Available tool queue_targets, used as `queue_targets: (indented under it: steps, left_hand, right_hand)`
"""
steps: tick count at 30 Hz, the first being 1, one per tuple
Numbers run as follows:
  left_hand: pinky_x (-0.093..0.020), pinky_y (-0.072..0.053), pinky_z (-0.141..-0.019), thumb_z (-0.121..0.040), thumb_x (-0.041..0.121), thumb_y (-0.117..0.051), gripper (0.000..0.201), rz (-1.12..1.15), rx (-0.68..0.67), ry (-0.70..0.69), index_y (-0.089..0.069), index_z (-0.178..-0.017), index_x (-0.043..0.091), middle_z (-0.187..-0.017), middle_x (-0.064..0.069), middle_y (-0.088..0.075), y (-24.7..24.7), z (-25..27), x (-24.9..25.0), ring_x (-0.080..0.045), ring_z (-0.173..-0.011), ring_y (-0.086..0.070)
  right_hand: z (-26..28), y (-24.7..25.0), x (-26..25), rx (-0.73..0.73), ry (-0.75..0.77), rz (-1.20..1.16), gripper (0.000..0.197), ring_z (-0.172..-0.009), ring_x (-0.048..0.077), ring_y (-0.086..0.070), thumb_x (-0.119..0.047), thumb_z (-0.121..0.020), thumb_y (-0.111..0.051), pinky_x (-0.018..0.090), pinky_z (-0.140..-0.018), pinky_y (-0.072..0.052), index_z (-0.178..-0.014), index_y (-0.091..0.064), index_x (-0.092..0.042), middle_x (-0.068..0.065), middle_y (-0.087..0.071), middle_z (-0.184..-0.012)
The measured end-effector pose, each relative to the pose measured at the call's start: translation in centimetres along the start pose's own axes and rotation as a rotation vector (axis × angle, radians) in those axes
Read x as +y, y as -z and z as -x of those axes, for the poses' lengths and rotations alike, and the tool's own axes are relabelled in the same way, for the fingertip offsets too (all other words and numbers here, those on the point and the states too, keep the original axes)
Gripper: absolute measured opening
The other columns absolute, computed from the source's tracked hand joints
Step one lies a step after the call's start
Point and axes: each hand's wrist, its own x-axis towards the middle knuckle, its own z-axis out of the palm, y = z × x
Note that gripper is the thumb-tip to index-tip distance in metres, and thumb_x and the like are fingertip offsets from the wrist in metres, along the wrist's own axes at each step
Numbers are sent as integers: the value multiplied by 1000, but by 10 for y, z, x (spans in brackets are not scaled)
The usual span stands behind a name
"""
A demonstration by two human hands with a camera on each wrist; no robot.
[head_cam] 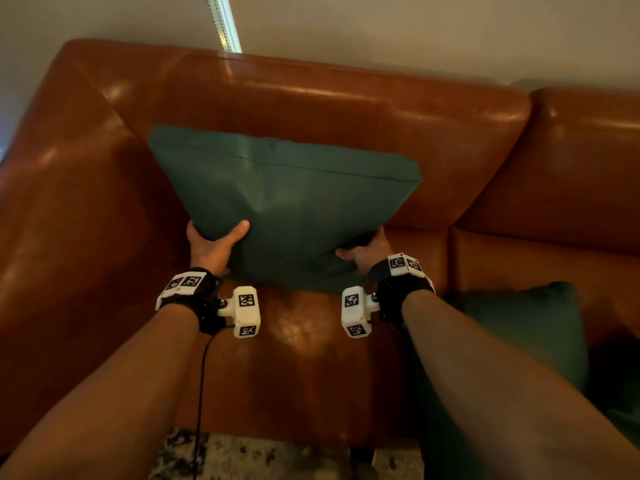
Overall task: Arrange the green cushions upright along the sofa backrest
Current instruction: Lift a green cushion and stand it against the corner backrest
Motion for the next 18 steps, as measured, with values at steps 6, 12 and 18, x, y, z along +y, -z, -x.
queue_targets:
  steps: [6, 12, 18]
  left_hand:
    - [-51, -47, -103, -65, 29, -87, 91, 54, 83, -43, -40, -142, 30, -126, 7, -57, 11, -4, 1, -20, -115, -58]
    - [-56, -43, -105, -72, 38, -82, 96, 44, 143, 55, -28, -151, 31, -149, -2, -46, 42, -18, -2, -27, -131, -49]
    - [-55, -42, -107, -64, 49, -82, 102, -3, 55, 11, -27, -149, 40, -150, 3, -47, 42, -9, -2, -26, -132, -49]
  right_hand:
    - [2, -21, -1, -56, -62, -108, 90, -120, 29, -55, 2, -58, -84, 42, -97, -47, -137, -42, -11, 5, -59, -126]
    - [3, -54, -25, -108, 14, -122, 79, -118, 27, -54, 10, -68, -75, 31, -90, -43, -136, -40, -12, 10, -58, -130]
    - [0, -48, -23, -81, 7, -105, 92, -126, 32, -50, 1, -68, -77, 36, -99, -42, -145, -33, -23, 6, -53, -138]
